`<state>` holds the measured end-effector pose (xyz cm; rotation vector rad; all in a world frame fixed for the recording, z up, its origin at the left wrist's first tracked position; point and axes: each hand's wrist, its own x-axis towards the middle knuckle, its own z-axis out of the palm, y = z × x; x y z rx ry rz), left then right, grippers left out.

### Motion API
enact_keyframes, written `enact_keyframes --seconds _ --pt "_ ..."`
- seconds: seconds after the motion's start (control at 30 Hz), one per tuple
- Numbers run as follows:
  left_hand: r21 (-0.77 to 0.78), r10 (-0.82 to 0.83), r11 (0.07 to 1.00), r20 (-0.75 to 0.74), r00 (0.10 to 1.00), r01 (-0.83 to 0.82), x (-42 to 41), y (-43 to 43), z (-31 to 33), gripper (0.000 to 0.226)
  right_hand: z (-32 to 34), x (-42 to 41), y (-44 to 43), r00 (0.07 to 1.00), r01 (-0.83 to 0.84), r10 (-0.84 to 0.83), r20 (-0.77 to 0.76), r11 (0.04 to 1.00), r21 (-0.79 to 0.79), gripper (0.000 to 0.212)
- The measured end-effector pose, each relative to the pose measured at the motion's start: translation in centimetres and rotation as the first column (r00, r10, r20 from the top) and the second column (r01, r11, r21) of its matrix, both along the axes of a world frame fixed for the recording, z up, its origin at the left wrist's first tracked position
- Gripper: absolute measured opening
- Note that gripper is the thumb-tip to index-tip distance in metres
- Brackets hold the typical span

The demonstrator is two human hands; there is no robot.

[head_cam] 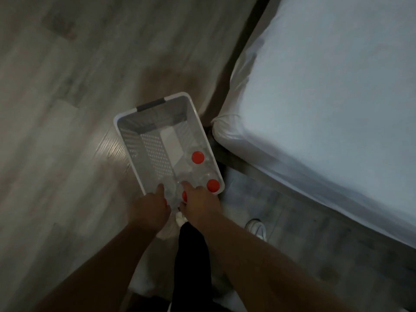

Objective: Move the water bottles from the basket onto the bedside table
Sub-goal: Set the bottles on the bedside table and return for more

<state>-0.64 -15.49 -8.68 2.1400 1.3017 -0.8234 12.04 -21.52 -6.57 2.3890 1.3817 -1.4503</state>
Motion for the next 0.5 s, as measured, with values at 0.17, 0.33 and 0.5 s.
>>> enact_keyframes --seconds 0.17,0.33,0.5 --pt "0.021 -0.033 0.999 0.037 0.999 0.033 -0.1 0.6 -0.9 0.063 -1.3 -0.2 0.5 0.998 -0.027 0.024 0.052 0.999 0.045 0.04" --pt "0.066 -0.095 0.994 0.104 0.99 0.089 -0.2 1.5 0.9 0.047 0.1 0.3 0.7 0.998 -0.022 0.019 0.063 0.998 0.052 0.034" --pt "0.092 -0.147 0.986 0.074 0.986 0.14 0.5 2.2 4.9 0.038 3.9 0.3 0.7 0.998 -0.009 0.003 0.067 0.996 0.09 0.029"
